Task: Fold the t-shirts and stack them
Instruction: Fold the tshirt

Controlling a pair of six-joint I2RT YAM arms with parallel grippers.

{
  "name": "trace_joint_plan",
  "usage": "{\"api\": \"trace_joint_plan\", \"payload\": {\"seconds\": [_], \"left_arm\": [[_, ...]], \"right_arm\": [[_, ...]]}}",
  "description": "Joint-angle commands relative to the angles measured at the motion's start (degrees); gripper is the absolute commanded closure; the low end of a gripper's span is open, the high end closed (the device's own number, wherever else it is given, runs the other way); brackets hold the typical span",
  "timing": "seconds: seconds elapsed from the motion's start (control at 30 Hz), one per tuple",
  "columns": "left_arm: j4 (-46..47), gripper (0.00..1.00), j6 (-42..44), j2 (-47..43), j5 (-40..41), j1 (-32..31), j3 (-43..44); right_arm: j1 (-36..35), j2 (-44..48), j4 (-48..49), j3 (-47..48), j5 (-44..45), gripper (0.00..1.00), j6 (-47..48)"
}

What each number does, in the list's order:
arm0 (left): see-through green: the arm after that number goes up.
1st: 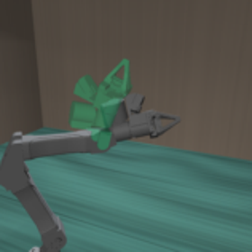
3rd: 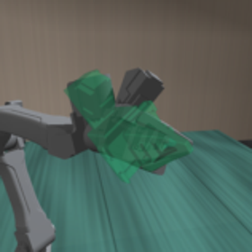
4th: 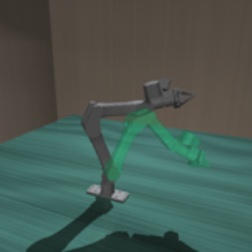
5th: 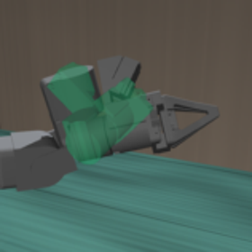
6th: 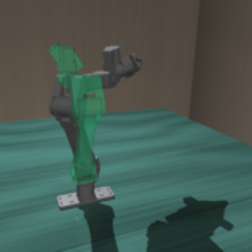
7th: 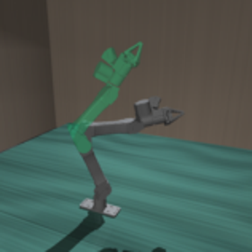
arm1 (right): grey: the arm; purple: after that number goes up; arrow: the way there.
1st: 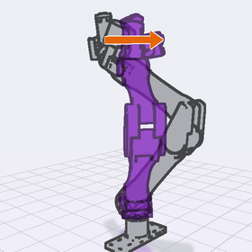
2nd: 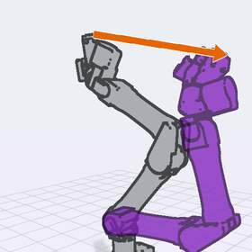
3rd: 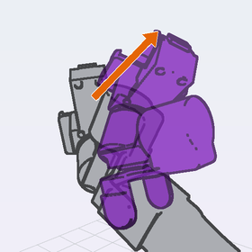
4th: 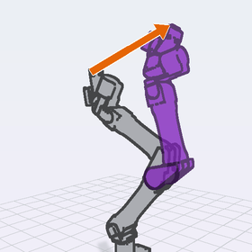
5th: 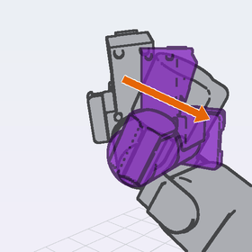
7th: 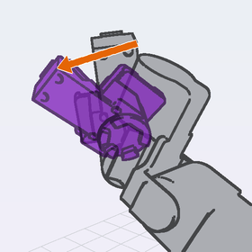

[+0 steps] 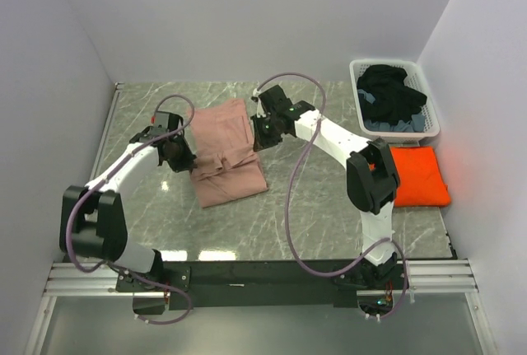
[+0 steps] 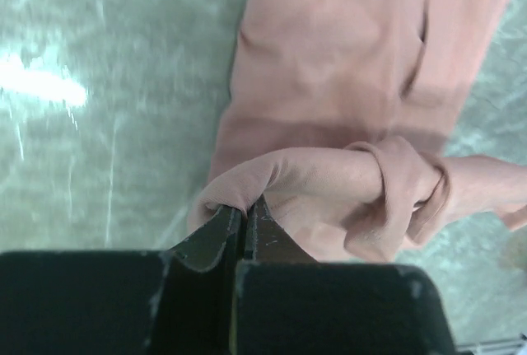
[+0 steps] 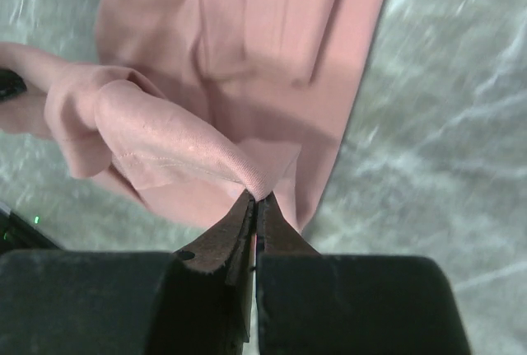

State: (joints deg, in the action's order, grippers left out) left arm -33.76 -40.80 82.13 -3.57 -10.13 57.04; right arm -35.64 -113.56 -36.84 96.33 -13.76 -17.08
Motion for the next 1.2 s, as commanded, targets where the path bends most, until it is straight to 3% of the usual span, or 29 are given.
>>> {"api": "trace_joint_plan", "payload": {"seconds": [0.0, 0.3, 0.47, 0.67, 0.77, 0.87, 1.0, 1.07, 1.17], "left_arm": [[5.8, 0.99, 4.1, 4.1, 1.1, 1.1, 2.5], [7.7, 0.99, 5.5, 10.2, -1.9, 2.0, 7.9], [8.7, 0.94, 5.8, 12.1, -2.5, 2.0, 8.4], [9.1, 0.7, 4.8, 14.6, -2.1, 2.0, 8.0], [8.4, 0.56, 4.7, 13.9, -1.3, 2.0, 8.2], [7.0, 0.39, 3.9, 11.0, -0.4, 2.0, 7.5], [5.4, 0.05, 0.5, 1.8, 1.8, 1.1, 4.3], [5.6, 0.03, -1.1, -2.1, 2.9, -0.2, 0.5], [7.4, 0.09, -5.9, -8.3, 3.4, -4.6, -3.9]], "right_arm": [[1.4, -2.9, 3.2, 3.3, 0.0, 1.0, 1.1], [3.7, -4.7, 6.9, 1.5, 0.2, 1.0, -0.5], [4.3, -5.1, 8.9, 0.5, -0.7, 1.0, -1.4], [4.4, -9.0, 9.4, 2.5, -0.9, 0.94, -1.9], [4.4, -9.7, 9.1, 3.8, -1.4, 0.83, -1.8], [4.4, -6.2, 9.6, 3.3, -0.7, 0.7, -1.5], [3.8, 1.0, 13.5, -2.5, 0.4, 0.64, -2.0], [2.5, 5.0, 15.2, -5.3, 1.5, 0.64, -2.4], [0.3, 8.2, 18.8, -9.8, 1.9, 0.65, -3.5]]}}
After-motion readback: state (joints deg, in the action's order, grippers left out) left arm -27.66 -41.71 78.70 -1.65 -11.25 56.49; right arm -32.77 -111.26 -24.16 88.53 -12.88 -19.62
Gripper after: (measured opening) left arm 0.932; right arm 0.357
